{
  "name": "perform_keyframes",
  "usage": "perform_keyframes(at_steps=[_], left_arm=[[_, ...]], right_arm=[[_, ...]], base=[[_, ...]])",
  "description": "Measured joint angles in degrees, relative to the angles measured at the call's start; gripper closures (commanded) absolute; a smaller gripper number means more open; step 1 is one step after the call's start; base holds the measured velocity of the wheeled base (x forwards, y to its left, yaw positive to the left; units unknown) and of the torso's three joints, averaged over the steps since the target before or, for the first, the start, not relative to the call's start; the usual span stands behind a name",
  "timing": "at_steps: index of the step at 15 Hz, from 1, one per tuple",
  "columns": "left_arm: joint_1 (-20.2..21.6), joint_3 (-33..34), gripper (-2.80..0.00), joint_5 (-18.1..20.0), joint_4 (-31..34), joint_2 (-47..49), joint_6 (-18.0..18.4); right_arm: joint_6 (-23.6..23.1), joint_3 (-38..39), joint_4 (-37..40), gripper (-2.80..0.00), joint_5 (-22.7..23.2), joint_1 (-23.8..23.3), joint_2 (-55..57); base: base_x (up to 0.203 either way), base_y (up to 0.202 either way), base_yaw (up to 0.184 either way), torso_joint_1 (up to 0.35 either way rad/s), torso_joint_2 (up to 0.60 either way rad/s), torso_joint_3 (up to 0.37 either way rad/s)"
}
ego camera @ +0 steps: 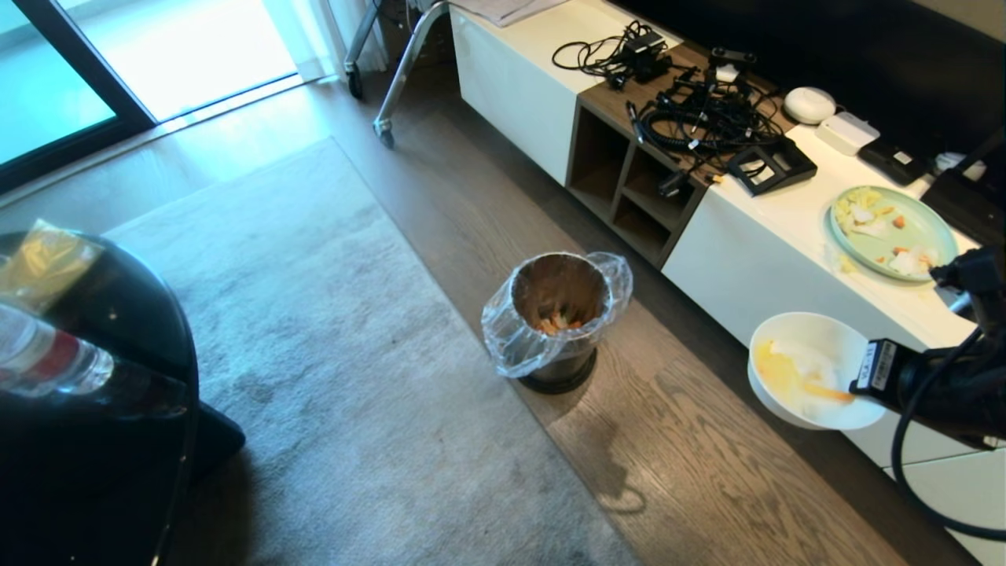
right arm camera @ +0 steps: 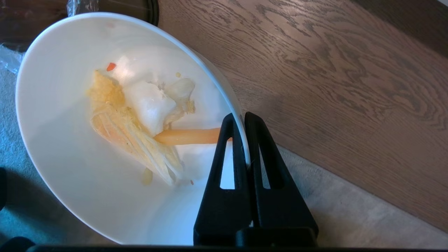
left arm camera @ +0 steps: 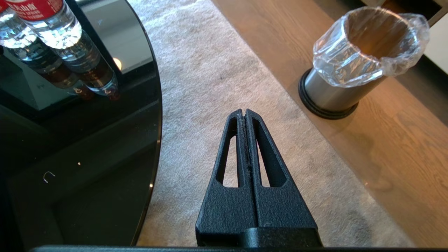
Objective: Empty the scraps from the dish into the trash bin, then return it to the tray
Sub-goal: Move the bowl over the trash can
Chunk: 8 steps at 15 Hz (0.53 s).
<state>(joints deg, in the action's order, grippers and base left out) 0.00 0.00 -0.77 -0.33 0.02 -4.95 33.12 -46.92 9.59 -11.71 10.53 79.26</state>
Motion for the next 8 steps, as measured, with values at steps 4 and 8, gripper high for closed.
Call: perform_keyframes(at_steps=[4, 8], left_arm=[[0.00, 0.00, 0.00, 0.00, 0.00, 0.00, 0.00], [0.00, 0.00, 0.00, 0.02, 0.00, 0.00, 0.00]], right_arm=[[-1.66, -1.25, -3.09, 0.00, 0.14, -1.65, 3.36], [-1.65, -4.92, -3.10, 0.00, 0.22, -1.92, 6.11]], base=[[0.000, 0.000, 0.000, 0.003, 0.00, -0.196], [0.000, 0.000, 0.000, 0.006, 0.00, -0.197]])
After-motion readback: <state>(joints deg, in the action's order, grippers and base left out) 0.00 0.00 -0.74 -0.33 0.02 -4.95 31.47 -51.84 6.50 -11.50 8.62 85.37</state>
